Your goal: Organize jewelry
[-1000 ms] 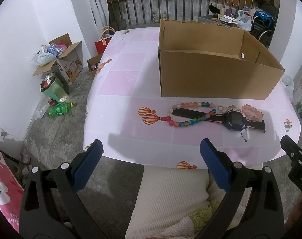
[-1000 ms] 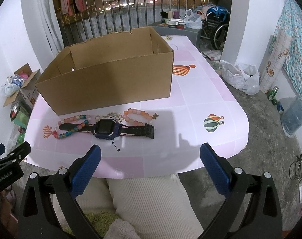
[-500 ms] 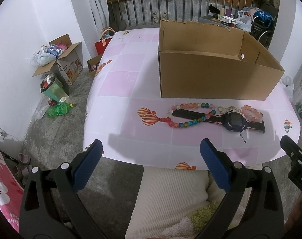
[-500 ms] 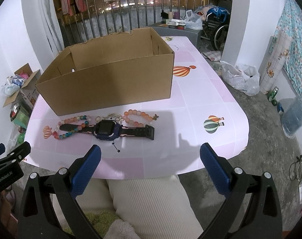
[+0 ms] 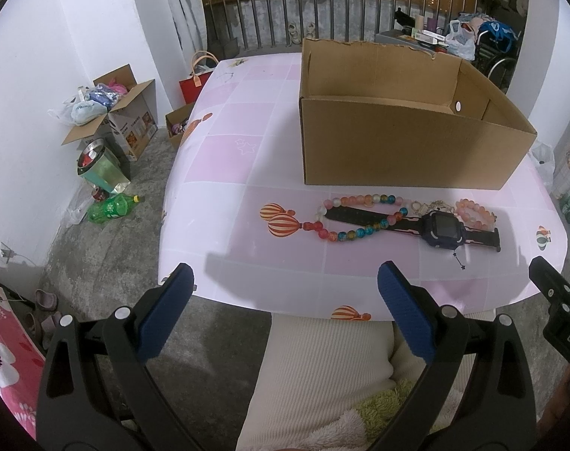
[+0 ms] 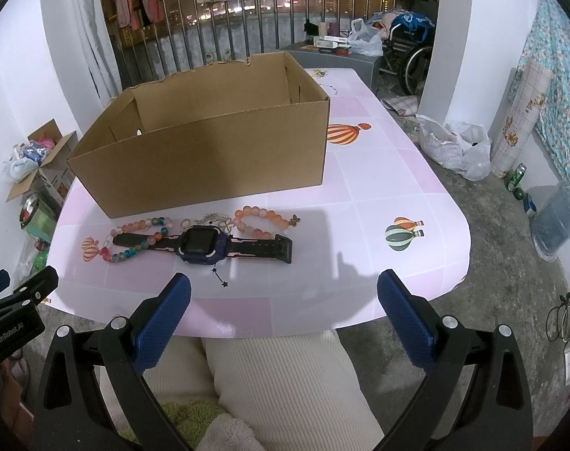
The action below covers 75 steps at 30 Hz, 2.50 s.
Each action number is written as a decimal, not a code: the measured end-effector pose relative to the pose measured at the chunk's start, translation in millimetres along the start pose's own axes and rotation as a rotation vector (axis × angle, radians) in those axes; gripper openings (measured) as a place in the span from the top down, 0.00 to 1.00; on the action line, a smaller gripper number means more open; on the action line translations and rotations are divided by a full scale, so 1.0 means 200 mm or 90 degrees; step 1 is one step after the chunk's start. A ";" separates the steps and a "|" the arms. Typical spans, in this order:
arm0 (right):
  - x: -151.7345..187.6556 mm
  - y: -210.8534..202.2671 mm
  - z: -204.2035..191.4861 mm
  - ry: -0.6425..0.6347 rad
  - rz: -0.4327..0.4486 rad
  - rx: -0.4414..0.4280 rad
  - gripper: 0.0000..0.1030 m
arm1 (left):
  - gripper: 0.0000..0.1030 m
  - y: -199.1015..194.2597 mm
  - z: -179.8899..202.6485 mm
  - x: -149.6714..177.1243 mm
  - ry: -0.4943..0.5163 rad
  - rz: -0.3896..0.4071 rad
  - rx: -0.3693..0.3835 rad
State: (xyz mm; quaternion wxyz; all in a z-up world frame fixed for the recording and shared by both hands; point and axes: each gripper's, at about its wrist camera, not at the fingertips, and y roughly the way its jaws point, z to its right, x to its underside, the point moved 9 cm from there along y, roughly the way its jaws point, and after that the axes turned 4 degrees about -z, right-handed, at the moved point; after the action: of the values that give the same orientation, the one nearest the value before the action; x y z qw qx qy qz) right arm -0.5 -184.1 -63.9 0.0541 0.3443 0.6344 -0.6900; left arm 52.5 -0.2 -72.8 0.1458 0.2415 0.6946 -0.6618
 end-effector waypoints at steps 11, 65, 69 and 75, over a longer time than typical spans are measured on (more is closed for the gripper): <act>0.00 0.00 0.00 0.000 0.001 0.000 0.06 | 0.08 0.00 0.00 0.00 0.000 0.001 -0.001; -0.17 0.20 -0.22 -0.093 0.023 -0.074 0.06 | 0.08 0.08 0.00 -0.12 -0.002 0.060 0.131; -0.24 0.19 -0.35 -0.148 0.075 -0.103 0.06 | 0.08 0.08 0.03 -0.12 -0.023 0.062 0.229; -0.28 0.27 -0.51 -0.192 0.060 -0.172 0.20 | 0.08 0.15 0.03 -0.13 -0.038 0.045 0.247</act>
State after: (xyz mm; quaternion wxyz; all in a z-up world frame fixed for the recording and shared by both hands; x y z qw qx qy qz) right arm 110.3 -120.9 -73.8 0.2266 0.2558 0.6889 -0.6393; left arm 89.6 -9.7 -84.4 0.1402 0.2698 0.5405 -0.7844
